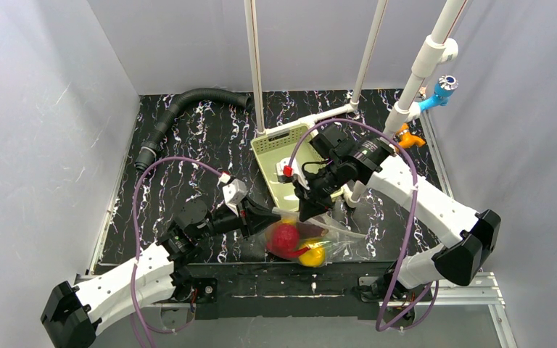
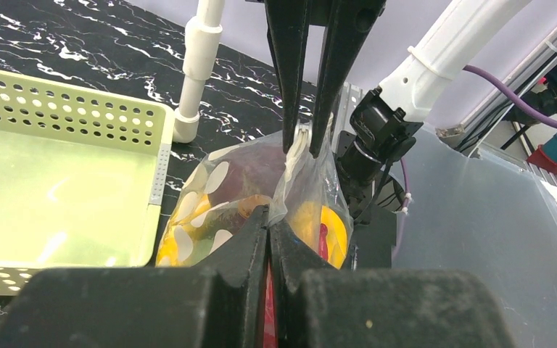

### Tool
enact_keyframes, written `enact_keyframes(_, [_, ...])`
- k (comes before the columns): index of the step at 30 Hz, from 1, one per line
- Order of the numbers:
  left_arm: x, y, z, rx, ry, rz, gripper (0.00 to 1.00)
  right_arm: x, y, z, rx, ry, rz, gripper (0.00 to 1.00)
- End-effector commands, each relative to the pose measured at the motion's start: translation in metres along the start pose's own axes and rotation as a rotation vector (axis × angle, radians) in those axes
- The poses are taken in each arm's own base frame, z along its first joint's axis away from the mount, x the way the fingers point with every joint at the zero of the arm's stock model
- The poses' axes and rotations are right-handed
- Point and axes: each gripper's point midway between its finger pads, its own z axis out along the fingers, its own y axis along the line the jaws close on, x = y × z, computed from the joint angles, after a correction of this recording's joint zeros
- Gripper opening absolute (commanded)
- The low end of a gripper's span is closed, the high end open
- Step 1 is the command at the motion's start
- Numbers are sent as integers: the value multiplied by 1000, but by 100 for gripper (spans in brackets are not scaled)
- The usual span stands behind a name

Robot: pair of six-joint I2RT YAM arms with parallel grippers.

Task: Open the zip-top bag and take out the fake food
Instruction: Unzip the zipper food storage bag at the center of the board.

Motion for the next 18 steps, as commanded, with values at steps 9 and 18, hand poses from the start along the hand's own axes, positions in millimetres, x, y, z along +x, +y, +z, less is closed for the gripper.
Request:
enact_keyframes(9, [-3,10,-3,-54,-37,13,0,8,2,-25,64,-4,-17,1])
enact_keyframes(18, [2,16,-5,-83,-37,12,0,11,-2,-37,105,-30,-3,1])
